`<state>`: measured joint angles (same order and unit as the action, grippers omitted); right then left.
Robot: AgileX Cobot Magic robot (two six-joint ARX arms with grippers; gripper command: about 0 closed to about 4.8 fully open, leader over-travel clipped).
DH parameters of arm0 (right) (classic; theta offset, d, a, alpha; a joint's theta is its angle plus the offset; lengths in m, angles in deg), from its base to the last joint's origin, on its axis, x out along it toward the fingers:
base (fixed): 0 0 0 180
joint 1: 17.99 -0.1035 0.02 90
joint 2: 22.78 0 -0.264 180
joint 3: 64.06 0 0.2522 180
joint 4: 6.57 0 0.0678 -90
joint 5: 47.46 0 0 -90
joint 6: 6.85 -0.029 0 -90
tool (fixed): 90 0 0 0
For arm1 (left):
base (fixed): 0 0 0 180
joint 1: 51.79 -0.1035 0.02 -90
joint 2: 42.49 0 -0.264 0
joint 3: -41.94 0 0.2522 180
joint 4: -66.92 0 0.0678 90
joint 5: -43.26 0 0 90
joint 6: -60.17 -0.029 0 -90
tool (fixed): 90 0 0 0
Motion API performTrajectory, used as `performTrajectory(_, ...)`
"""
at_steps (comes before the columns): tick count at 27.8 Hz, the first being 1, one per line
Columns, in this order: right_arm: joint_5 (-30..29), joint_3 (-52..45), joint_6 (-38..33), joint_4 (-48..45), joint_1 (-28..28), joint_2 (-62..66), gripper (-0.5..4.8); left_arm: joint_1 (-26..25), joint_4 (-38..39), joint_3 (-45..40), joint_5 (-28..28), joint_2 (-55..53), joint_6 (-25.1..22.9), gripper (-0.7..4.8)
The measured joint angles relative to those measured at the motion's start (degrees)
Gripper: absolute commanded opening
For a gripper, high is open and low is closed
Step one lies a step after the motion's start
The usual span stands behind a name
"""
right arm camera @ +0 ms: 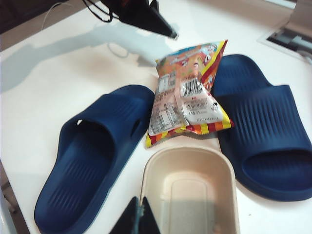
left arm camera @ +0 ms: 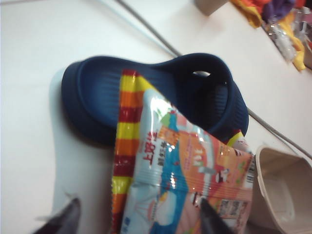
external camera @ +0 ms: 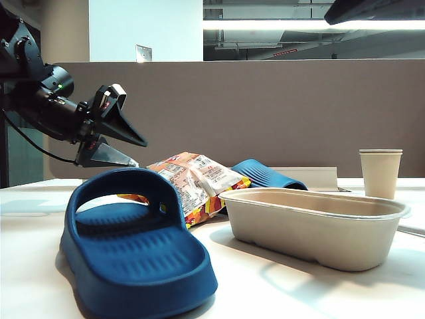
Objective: Pick up a bag of chips and put them in the box.
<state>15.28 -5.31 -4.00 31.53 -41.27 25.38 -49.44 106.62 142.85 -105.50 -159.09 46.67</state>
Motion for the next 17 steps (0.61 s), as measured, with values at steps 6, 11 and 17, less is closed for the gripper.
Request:
performTrajectory(6,-1.0,0.0,0.0,0.2,0.0,0.8,-0.02,-0.6,0.8,3.4,-4.3,-4.0,-0.6,3.14)
performTrajectory(11,-1.0,0.0,0.0,0.2,0.0,0.8,-0.02,-2.4,1.3,6.5,-6.3,-7.4,-0.6,3.14)
performTrajectory(17,-1.0,0.0,0.0,0.1,0.0,0.9,-0.02,-2.9,2.4,7.0,-9.2,-10.6,-0.7,3.16)
